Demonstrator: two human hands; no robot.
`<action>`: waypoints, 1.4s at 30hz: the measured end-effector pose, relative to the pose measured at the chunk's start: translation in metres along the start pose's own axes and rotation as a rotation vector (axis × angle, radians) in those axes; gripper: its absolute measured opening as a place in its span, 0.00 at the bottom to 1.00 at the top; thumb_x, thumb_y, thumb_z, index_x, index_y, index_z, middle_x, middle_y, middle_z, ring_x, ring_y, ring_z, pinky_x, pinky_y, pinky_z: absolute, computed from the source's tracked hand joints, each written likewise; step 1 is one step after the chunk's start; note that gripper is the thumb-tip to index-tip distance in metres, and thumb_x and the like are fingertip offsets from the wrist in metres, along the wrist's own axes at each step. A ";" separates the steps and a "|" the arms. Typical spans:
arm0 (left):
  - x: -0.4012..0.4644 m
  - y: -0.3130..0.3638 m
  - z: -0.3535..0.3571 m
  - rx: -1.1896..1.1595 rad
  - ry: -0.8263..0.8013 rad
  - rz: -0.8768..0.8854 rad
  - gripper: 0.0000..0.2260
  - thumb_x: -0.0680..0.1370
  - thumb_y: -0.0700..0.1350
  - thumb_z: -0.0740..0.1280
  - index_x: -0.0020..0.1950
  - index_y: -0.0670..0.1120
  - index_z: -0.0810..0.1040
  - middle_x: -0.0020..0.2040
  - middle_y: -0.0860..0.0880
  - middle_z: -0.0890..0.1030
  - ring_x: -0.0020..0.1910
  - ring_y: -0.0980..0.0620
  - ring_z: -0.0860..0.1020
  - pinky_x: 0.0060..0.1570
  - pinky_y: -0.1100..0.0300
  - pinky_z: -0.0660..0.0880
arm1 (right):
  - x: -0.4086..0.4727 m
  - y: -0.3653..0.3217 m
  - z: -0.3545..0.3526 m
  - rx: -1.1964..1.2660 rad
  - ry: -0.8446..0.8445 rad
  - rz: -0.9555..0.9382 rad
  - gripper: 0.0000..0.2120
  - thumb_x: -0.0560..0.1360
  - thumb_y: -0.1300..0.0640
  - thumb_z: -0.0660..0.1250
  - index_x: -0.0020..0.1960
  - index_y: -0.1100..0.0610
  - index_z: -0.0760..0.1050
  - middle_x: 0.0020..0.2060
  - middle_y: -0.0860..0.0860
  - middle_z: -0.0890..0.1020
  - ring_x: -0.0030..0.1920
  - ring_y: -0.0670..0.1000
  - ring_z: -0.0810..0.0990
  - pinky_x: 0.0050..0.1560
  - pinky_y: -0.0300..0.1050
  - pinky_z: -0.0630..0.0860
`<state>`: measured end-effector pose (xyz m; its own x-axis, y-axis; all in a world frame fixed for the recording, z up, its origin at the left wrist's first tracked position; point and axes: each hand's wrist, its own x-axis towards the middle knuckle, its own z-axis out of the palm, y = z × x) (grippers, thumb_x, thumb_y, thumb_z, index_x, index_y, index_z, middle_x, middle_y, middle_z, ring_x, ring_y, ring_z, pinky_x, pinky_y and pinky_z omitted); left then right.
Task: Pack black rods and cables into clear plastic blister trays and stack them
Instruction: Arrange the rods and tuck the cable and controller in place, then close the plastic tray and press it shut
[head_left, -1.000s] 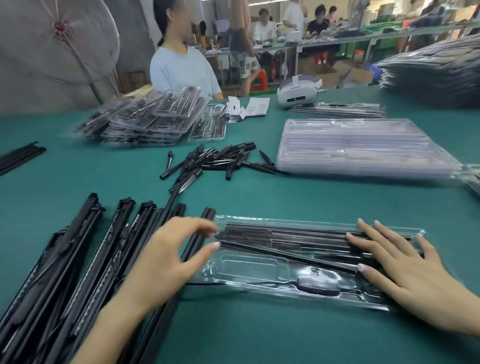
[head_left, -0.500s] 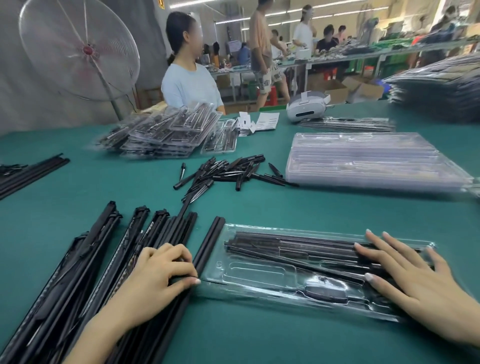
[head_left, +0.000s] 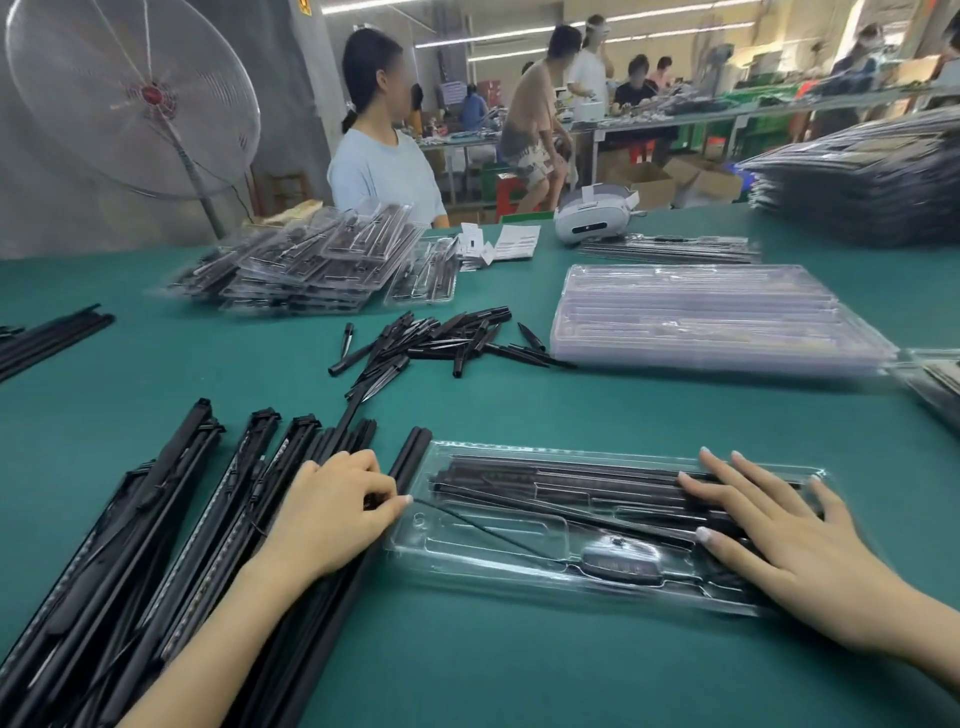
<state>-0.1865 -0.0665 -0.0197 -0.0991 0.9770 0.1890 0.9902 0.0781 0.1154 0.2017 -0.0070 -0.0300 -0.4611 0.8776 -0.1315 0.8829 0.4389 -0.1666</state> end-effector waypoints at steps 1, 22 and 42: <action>0.000 -0.001 -0.001 -0.016 -0.024 -0.004 0.12 0.77 0.60 0.62 0.35 0.59 0.74 0.40 0.57 0.71 0.43 0.61 0.70 0.47 0.59 0.57 | 0.000 0.000 0.000 -0.001 -0.002 0.000 0.28 0.63 0.26 0.26 0.63 0.22 0.37 0.67 0.26 0.29 0.70 0.33 0.28 0.74 0.56 0.37; 0.019 0.047 -0.047 -0.124 -0.096 0.297 0.22 0.82 0.51 0.56 0.75 0.56 0.56 0.76 0.58 0.58 0.75 0.59 0.52 0.74 0.57 0.49 | 0.001 0.003 0.002 -0.027 -0.011 0.001 0.28 0.63 0.27 0.25 0.64 0.23 0.32 0.66 0.26 0.27 0.70 0.34 0.27 0.73 0.56 0.36; 0.047 0.169 0.056 -0.129 -0.262 0.661 0.20 0.73 0.71 0.37 0.65 0.80 0.38 0.76 0.67 0.41 0.75 0.59 0.35 0.68 0.40 0.29 | -0.018 0.045 -0.026 0.848 0.546 0.183 0.21 0.63 0.46 0.73 0.55 0.42 0.76 0.56 0.40 0.80 0.62 0.41 0.74 0.67 0.48 0.69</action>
<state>-0.0180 0.0035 -0.0456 0.5597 0.8284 0.0213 0.8137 -0.5542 0.1754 0.2516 0.0018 -0.0100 -0.0348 0.9785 0.2033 0.4850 0.1944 -0.8526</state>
